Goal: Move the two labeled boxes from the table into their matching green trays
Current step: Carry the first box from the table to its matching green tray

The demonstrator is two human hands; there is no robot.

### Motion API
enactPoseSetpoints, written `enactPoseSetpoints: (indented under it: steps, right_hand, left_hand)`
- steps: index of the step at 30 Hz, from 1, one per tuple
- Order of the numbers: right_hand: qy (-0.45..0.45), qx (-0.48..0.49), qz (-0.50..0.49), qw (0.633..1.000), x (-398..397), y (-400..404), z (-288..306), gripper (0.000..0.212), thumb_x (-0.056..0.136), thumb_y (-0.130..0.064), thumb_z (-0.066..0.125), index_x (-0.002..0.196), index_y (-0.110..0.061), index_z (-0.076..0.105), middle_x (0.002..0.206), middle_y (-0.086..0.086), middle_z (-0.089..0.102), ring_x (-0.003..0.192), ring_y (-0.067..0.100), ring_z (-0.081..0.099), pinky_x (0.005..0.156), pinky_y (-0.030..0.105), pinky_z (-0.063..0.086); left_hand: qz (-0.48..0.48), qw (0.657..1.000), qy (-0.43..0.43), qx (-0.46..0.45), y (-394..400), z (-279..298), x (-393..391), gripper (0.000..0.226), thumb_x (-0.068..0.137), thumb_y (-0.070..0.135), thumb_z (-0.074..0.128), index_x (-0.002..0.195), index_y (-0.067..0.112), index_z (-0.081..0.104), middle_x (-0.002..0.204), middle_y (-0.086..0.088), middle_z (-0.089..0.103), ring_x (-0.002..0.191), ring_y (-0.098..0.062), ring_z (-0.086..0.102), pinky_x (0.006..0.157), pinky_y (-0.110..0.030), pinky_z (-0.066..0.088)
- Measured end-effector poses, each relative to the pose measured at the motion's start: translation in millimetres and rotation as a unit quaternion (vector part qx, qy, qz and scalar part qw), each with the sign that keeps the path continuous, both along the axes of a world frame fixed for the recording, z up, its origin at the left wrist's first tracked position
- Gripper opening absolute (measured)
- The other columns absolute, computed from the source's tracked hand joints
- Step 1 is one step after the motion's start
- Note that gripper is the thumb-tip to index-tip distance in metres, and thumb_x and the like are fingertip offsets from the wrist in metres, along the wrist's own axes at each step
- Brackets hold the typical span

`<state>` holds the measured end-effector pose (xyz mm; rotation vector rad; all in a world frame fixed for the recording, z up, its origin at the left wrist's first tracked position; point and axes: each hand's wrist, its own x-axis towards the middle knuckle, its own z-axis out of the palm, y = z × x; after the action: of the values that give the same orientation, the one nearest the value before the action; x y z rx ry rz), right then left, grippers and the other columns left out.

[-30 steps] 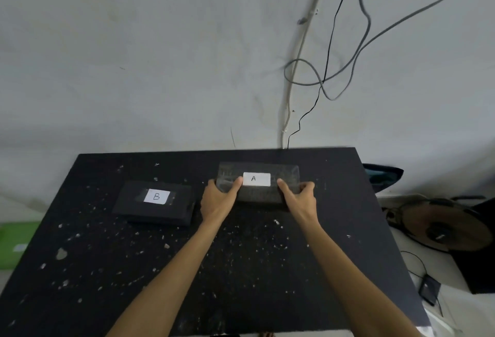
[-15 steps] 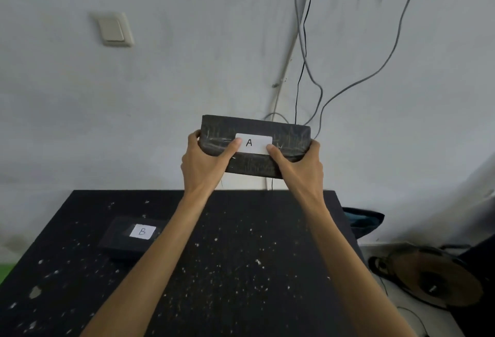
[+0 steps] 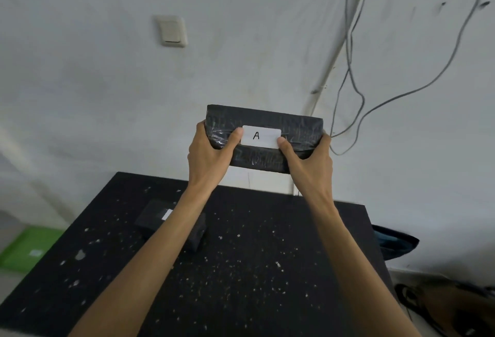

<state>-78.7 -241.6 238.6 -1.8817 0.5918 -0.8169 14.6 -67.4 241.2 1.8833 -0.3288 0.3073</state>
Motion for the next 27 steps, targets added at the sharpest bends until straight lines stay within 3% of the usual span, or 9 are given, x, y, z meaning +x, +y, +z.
enactPoseSetpoints:
  steps: [4,7,12,14,18,20,23,27]
  right_hand:
    - [0.009,0.012,0.037,0.999,11,26,-14,0.08,0.072,-0.069,0.07,0.132,-0.026,0.041,0.109,-0.016,0.061,0.098,0.005,0.063,0.082,0.028,0.055]
    - [0.027,0.031,0.07,0.997,21,47,-28,0.08,0.072,-0.068,0.071,0.134,-0.025,0.042,0.101,-0.023,0.057,0.09,-0.002,0.06,0.07,0.016,0.048]
    - [0.078,0.069,0.151,0.983,43,99,-60,0.079,0.078,-0.062,0.071,0.136,-0.02,0.039,0.098,-0.024,0.053,0.084,-0.006,0.055,0.062,0.013,0.043]
    - [0.093,0.082,0.184,0.975,52,129,-71,0.079,0.078,-0.061,0.071,0.137,-0.02,0.038,0.098,-0.025,0.052,0.085,-0.006,0.055,0.063,0.014,0.043]
    - [0.118,0.106,0.248,0.956,68,202,-90,0.08,0.078,-0.06,0.071,0.139,-0.021,0.038,0.103,-0.019,0.055,0.094,0.005,0.061,0.069,0.017,0.047]
    - [0.134,0.109,0.275,0.946,75,244,-99,0.079,0.08,-0.058,0.072,0.139,-0.02,0.037,0.11,-0.013,0.056,0.103,0.012,0.061,0.075,0.018,0.048]
    - [0.156,0.096,0.305,0.934,89,316,-113,0.081,0.082,-0.055,0.071,0.144,-0.017,0.037,0.133,-0.001,0.056,0.119,0.019,0.057,0.097,0.031,0.05]
    - [0.196,0.088,0.347,0.913,110,422,-136,0.08,0.086,-0.055,0.066,0.149,-0.014,0.037,0.142,0.005,0.049,0.129,0.024,0.052,0.11,0.044,0.045]
  left_hand:
    - [0.022,0.999,0.028,0.015,34,-11,1,0.061,0.084,0.065,0.059,0.127,0.023,0.049,0.112,0.006,0.063,0.098,-0.009,0.062,0.08,-0.019,0.047]
    - [0.025,0.997,0.066,0.024,67,-24,2,0.055,0.088,0.062,0.055,0.126,0.024,0.049,0.107,0.012,0.062,0.091,0.001,0.059,0.071,-0.013,0.042]
    - [0.065,0.989,0.128,0.041,132,-47,0,0.057,0.087,0.062,0.056,0.129,0.024,0.05,0.112,0.01,0.062,0.098,-0.006,0.058,0.073,-0.018,0.041]
    - [0.09,0.984,0.149,0.038,165,-55,-2,0.054,0.085,0.061,0.06,0.125,0.026,0.052,0.113,0.009,0.062,0.102,-0.01,0.059,0.081,-0.027,0.047]
    - [0.143,0.973,0.177,0.03,242,-70,-3,0.057,0.083,0.061,0.063,0.125,0.024,0.053,0.115,0.005,0.065,0.108,-0.017,0.062,0.095,-0.042,0.051]
    - [0.166,0.968,0.187,0.022,286,-79,-3,0.056,0.082,0.059,0.066,0.124,0.023,0.053,0.112,0.007,0.065,0.105,-0.017,0.064,0.091,-0.04,0.053]
    - [0.207,0.956,0.207,0.001,361,-95,-2,0.057,0.082,0.056,0.069,0.125,0.022,0.055,0.115,0.004,0.067,0.102,-0.014,0.064,0.083,-0.03,0.051]
    - [0.247,0.938,0.243,-0.011,469,-126,0,0.055,0.081,0.058,0.068,0.123,0.025,0.057,0.114,0.004,0.067,0.104,-0.018,0.064,0.092,-0.038,0.051]
